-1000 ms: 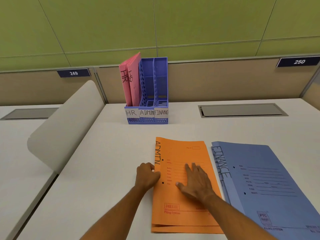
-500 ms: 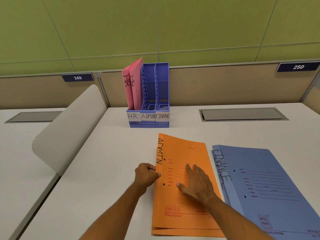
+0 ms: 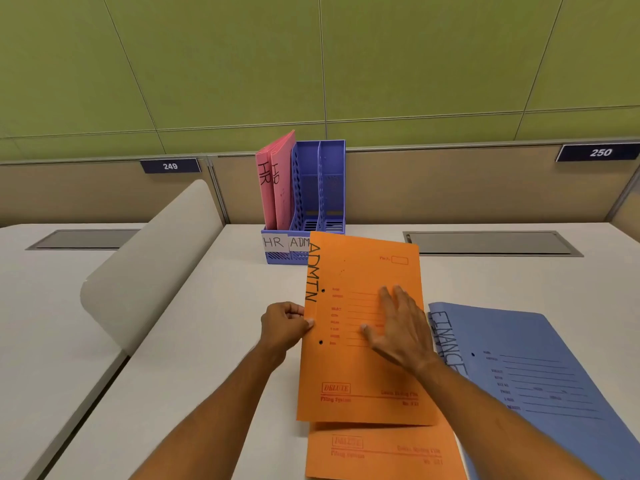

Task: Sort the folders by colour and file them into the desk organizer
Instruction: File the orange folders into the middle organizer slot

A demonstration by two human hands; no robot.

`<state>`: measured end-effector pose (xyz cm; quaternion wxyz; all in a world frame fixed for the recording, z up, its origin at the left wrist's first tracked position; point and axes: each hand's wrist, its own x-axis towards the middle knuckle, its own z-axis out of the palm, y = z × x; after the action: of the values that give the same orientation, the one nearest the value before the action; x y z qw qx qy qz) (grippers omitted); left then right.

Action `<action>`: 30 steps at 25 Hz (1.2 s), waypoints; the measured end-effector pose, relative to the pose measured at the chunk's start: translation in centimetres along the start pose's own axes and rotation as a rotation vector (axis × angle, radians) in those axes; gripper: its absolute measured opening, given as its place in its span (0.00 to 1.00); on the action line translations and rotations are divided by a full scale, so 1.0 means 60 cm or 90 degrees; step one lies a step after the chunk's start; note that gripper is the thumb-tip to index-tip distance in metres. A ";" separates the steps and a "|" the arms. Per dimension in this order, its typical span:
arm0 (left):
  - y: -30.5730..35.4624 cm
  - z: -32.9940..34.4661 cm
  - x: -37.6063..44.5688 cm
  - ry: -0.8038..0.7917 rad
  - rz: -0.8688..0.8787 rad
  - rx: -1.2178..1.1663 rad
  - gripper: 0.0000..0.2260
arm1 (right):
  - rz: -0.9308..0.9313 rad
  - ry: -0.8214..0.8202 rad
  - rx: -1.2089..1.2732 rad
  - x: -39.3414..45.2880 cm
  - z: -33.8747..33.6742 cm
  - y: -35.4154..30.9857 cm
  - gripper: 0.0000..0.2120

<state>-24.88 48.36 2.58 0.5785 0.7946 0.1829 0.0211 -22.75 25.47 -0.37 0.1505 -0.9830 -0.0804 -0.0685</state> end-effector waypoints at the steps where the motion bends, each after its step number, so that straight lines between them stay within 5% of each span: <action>1: 0.009 -0.005 0.003 0.011 0.010 -0.005 0.04 | -0.003 0.014 0.002 0.010 -0.009 -0.003 0.45; 15: 0.099 -0.076 0.088 0.177 0.231 -0.007 0.04 | -0.035 0.273 0.038 0.200 -0.179 -0.090 0.41; 30: 0.136 -0.185 0.213 0.296 0.417 -0.031 0.07 | -0.180 0.463 0.057 0.397 -0.317 -0.257 0.13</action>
<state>-13.52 60.37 11.55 0.5030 0.7712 0.0455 0.3875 -4.31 37.44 25.81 0.2007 -0.8662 -0.1592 -0.4290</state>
